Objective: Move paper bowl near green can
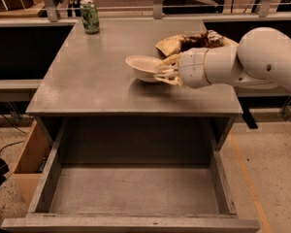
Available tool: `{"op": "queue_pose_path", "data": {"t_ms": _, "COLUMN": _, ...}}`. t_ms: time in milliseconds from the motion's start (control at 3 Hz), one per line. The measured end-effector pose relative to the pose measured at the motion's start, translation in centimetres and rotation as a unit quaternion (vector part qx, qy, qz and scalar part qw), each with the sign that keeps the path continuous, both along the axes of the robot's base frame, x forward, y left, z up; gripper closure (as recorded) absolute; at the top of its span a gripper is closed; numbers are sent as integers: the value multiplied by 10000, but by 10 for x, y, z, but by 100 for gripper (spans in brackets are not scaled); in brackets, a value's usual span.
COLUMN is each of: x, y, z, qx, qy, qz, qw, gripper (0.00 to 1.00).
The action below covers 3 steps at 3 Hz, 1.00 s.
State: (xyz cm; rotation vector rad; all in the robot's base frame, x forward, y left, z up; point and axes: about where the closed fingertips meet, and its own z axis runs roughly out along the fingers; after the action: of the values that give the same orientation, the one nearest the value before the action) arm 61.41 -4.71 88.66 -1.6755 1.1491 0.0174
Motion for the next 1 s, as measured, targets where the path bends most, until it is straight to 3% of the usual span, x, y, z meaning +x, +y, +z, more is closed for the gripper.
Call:
{"op": "queue_pose_path", "data": {"t_ms": 333, "x": -5, "y": -1, "z": -2, "qx": -71, "qy": 33, "qz": -15, "qw": 10000, "gripper": 100}}
{"op": "queue_pose_path", "data": {"t_ms": 667, "x": -21, "y": -8, "z": 3, "qx": -383, "qy": 14, "qz": -121, "qw": 9992, "gripper": 100}}
{"op": "queue_pose_path", "data": {"t_ms": 1000, "x": -15, "y": -13, "z": 33, "qx": -944, "qy": -254, "qz": -87, "qw": 9952, "gripper": 100}}
